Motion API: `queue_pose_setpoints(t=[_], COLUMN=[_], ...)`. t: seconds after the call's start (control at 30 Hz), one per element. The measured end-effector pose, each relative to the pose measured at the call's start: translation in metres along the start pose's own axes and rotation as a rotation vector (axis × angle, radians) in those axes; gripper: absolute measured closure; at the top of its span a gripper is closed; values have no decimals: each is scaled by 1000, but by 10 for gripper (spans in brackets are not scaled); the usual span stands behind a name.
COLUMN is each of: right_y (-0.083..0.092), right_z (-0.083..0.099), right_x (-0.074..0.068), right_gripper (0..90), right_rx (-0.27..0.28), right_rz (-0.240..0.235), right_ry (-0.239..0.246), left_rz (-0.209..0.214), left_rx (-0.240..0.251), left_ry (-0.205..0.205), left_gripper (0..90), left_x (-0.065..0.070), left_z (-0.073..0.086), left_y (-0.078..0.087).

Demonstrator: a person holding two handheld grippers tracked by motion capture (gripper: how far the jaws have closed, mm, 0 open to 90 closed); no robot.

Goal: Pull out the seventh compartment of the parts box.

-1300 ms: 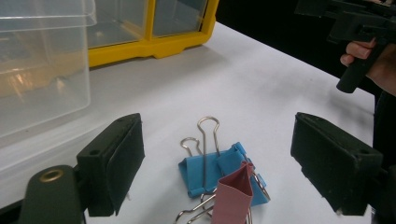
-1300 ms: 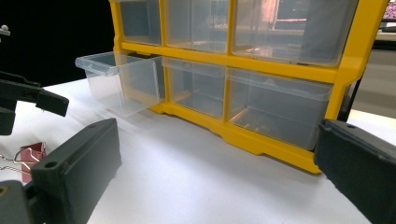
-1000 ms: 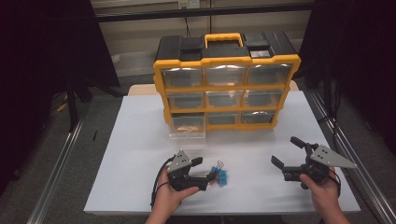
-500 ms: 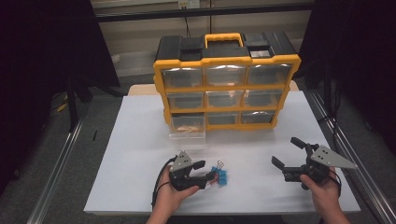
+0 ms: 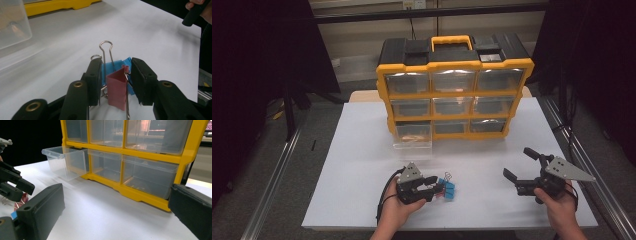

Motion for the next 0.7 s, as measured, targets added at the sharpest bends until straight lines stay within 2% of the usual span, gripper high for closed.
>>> queue_pose_setpoints(t=[0.07,0.1,0.13,0.17,0.2,0.3,0.37,0.53,0.7], right_y=[0,0,0,0,0,0,0,0,0], right_z=[0,0,0,0,0,0,0,0,0], right_x=[0,0,0,0,0,0,0,0,0], right_gripper=[1,1,1,1,1,1,1,1,1], right_rx=[-2,-1,-2,-1,-1,-2,-3,-3,-3], right_rz=[-1,0,0,-1,0,1,0,-1,0], right_ry=[0,0,0,0,1,2,1,2,3], left_rz=[8,-12,2,-3,0,-3,14,15,7], left_rx=[10,4,13,13,20,11,18,2,28], left_ry=[6,6,12,19,27,18,24,21,38], left_gripper=[648,662,670,677,678,678,677,677,673], left_x=[-1,-3,-3,-4,-4,-3,0,2,-1], left_z=[-2,-2,-2,-2,-3,-3,-4,-2,-6], left_y=[1,2,3,3,4,4,3,1,1])
Point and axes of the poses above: each handheld gripper's, and its own axes: y roughly backward along the jaws, z roughly out of its underside, x roughly to its right, the point moved 10 cm from there along -y, roughly forward along the jaws, and after that the axes turned 9 degrees about x, right-handed, at the moved point
